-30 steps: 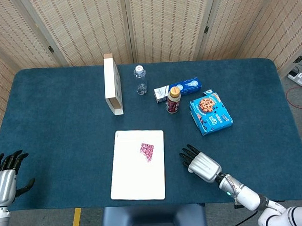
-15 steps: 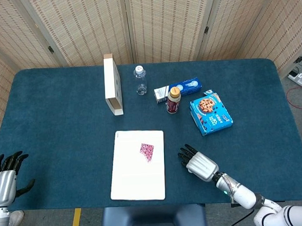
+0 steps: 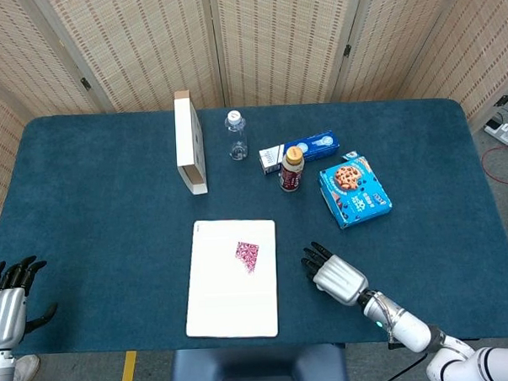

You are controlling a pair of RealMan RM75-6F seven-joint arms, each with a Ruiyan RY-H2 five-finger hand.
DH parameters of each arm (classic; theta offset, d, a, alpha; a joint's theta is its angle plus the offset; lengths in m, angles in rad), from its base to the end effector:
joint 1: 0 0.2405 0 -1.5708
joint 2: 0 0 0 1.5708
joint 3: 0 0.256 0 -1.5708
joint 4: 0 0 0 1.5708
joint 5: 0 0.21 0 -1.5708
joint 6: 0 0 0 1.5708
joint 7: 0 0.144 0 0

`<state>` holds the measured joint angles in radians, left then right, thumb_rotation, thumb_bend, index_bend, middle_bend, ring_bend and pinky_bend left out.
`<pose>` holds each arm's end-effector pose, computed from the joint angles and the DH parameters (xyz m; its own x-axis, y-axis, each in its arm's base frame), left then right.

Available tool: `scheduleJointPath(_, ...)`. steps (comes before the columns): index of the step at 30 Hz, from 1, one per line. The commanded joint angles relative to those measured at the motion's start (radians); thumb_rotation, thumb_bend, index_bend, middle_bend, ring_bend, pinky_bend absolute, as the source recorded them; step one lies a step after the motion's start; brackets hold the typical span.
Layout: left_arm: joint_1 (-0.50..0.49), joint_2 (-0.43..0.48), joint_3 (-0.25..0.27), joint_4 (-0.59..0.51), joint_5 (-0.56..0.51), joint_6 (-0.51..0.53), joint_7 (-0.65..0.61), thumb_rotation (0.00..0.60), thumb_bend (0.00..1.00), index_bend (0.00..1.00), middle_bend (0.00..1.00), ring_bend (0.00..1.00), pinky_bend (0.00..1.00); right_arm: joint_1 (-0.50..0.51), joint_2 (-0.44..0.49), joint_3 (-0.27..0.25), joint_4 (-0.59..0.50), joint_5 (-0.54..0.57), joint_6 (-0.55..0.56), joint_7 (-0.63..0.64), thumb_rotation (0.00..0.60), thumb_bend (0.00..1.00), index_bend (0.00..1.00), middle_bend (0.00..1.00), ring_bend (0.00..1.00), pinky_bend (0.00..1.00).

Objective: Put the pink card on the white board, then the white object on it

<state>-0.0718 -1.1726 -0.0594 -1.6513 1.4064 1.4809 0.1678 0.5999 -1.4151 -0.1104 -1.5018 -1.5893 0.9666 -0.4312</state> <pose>-0.3126 0.1774 0.1434 0.4543 0.0231 0.8906 0.8864 0.0881 -0.4545 -0.2137 -0.2500 -0.0159 0.8035 -0.1581 0.5740 -0.5001 -0.7023 0.5066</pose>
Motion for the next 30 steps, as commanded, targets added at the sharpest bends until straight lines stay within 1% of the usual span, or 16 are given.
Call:
scheduleJointPath(1, 0.000, 0.000, 0.000, 0.000, 0.001, 0.000, 0.000, 0.600, 0.29, 0.22, 0.18, 0.17, 0.00, -0.001, 0.002, 0.002, -0.003, -0.001, 0.000, -0.002, 0.600, 0.36, 0.44, 0.20, 0.05, 0.00)
scheduleJointPath(5, 0.001, 0.000, 0.000, 0.001, 0.001, 0.001, -0.002, 0.600, 0.29, 0.22, 0.18, 0.17, 0.00, -0.001, 0.004, 0.008, -0.011, -0.004, 0.003, 0.000, 0.600, 0.36, 0.44, 0.20, 0.05, 0.00)
scheduleJointPath(8, 0.001, 0.002, 0.000, 0.001, 0.000, 0.001, -0.002, 0.600, 0.29, 0.22, 0.18, 0.17, 0.00, 0.009, 0.004, 0.024, -0.021, -0.005, 0.000, -0.001, 0.600, 0.36, 0.44, 0.20, 0.05, 0.00)
scheduleJointPath(10, 0.001, 0.003, 0.000, -0.001, 0.001, 0.001, -0.002, 0.600, 0.29, 0.22, 0.18, 0.17, 0.00, 0.024, 0.002, 0.043, -0.034, -0.002, -0.011, -0.008, 0.600, 0.37, 0.44, 0.20, 0.05, 0.00)
scheduleJointPath(16, 0.003, 0.008, 0.000, -0.006, 0.003, 0.005, 0.000, 0.600, 0.29, 0.22, 0.18, 0.17, 0.00, 0.101, -0.027, 0.129, -0.062, 0.052, -0.090, -0.043, 0.600, 0.37, 0.44, 0.21, 0.05, 0.00)
scheduleJointPath(19, 0.003, 0.008, 0.000, -0.008, 0.004, 0.006, 0.001, 0.600, 0.29, 0.22, 0.18, 0.17, 0.00, 0.120, -0.039, 0.148, -0.065, 0.068, -0.108, -0.060, 0.600, 0.36, 0.44, 0.21, 0.05, 0.00)
scheduleJointPath(21, 0.005, 0.010, 0.001, -0.010, 0.004, 0.008, 0.002, 0.600, 0.29, 0.22, 0.18, 0.17, 0.00, 0.153, -0.060, 0.179, -0.067, 0.098, -0.143, -0.089, 0.600, 0.36, 0.44, 0.21, 0.05, 0.00)
scheduleJointPath(23, 0.008, 0.012, 0.001, -0.009, 0.002, 0.011, 0.001, 0.600, 0.29, 0.22, 0.18, 0.17, 0.00, 0.208, -0.106, 0.223, -0.045, 0.153, -0.206, -0.131, 0.600, 0.36, 0.44, 0.21, 0.05, 0.00)
scheduleJointPath(26, 0.010, 0.012, 0.002, -0.006, -0.001, 0.011, -0.001, 0.600, 0.29, 0.22, 0.18, 0.17, 0.00, 0.249, -0.149, 0.253, -0.021, 0.213, -0.244, -0.171, 0.600, 0.36, 0.44, 0.20, 0.05, 0.00)
scheduleJointPath(30, 0.011, 0.012, 0.004, -0.003, -0.004, 0.008, -0.002, 0.600, 0.29, 0.22, 0.18, 0.17, 0.00, 0.297, -0.196, 0.280, 0.017, 0.276, -0.275, -0.206, 0.600, 0.37, 0.44, 0.20, 0.05, 0.00)
